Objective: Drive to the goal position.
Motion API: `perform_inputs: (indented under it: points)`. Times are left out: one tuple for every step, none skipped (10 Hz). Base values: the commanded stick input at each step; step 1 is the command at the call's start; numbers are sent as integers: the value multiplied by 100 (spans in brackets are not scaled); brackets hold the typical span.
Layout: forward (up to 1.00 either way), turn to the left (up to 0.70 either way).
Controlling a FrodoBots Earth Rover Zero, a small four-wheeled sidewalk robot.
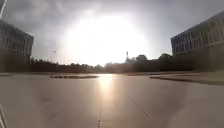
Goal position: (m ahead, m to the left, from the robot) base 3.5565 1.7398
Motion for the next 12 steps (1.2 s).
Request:
perform_inputs:
  points:
    - [70, 0]
    - [70, 0]
    - [70, 0]
    - [70, 0]
    - [70, 0]
    - [70, 0]
    - [70, 0]
    - [70, 0]
    - [70, 0]
    - [70, 0]
    - [70, 0]
    - [70, -1]
